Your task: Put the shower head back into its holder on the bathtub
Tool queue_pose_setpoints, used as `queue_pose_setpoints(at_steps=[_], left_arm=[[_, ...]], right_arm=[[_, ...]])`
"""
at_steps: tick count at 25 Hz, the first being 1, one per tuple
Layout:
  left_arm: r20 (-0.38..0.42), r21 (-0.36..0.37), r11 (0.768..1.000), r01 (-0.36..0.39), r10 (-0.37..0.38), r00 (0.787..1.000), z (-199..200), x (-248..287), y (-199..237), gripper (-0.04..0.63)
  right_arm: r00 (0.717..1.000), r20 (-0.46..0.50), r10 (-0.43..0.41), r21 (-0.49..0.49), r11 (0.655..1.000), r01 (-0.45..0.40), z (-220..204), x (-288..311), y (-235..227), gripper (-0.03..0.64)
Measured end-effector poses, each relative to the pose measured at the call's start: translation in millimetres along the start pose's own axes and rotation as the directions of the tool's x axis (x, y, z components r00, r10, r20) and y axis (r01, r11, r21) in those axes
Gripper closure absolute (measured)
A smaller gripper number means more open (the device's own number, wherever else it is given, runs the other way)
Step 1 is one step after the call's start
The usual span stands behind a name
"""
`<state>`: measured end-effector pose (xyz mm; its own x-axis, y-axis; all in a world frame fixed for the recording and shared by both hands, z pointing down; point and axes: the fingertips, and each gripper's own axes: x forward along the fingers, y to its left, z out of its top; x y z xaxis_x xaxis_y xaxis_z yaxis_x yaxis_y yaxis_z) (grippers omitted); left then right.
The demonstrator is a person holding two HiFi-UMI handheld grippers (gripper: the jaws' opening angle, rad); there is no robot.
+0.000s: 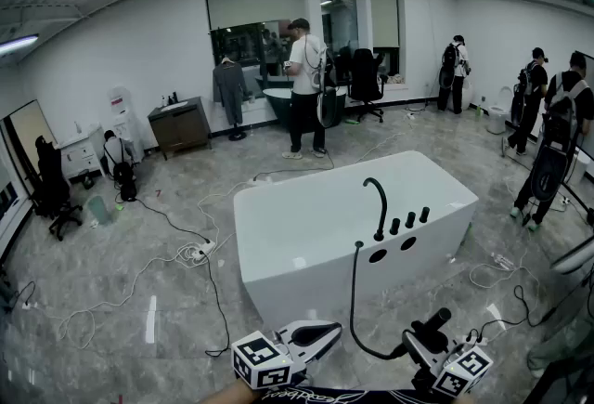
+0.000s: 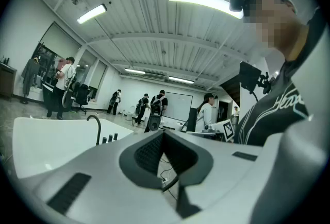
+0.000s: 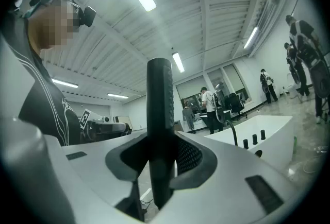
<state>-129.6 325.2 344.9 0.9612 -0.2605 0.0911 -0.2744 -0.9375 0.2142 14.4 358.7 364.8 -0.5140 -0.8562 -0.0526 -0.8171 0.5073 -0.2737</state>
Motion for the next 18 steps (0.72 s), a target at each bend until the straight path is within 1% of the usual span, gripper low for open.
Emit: queue_pose_setpoints(at_steps=[3,5,7,11,18], left_arm=[[0.002,-0.013,1.0,-0.015,0.016,1.0,-0.5,-0.1,1.5,0.591],[-0.01,-0.008,1.0,-0.019,0.019,1.0,-3.3,-1.8,0.8,0.591],[-0.021,0.0,1.0,-0.025,0.025,0.999,-8.2,-5.7,2.0,0.591],[-0.037,-0.022,0.999,-0.033,0.032,0.999,-18.9,-9.6,8.8,0.591],[-0.078,0.002,0.999,0.033,-0.033,0.996,-27.7,19.0,11.3,0.581]], right_arm=[[1.0,-0.004,0.02,-0.004,1.0,-0.02,3.4,4.6,-2.5,0.493],[1.0,-0.008,0.024,-0.005,1.0,-0.024,3.5,5.2,-4.7,0.492],[1.0,-0.011,0.022,-0.008,1.0,-0.023,1.8,5.0,-7.4,0.492],[1.0,-0.011,0.002,-0.002,1.0,-0.002,-0.9,7.7,-16.2,0.492],[1.0,-0.002,-0.018,0.021,1.0,0.018,6.6,13.8,-25.6,0.492]])
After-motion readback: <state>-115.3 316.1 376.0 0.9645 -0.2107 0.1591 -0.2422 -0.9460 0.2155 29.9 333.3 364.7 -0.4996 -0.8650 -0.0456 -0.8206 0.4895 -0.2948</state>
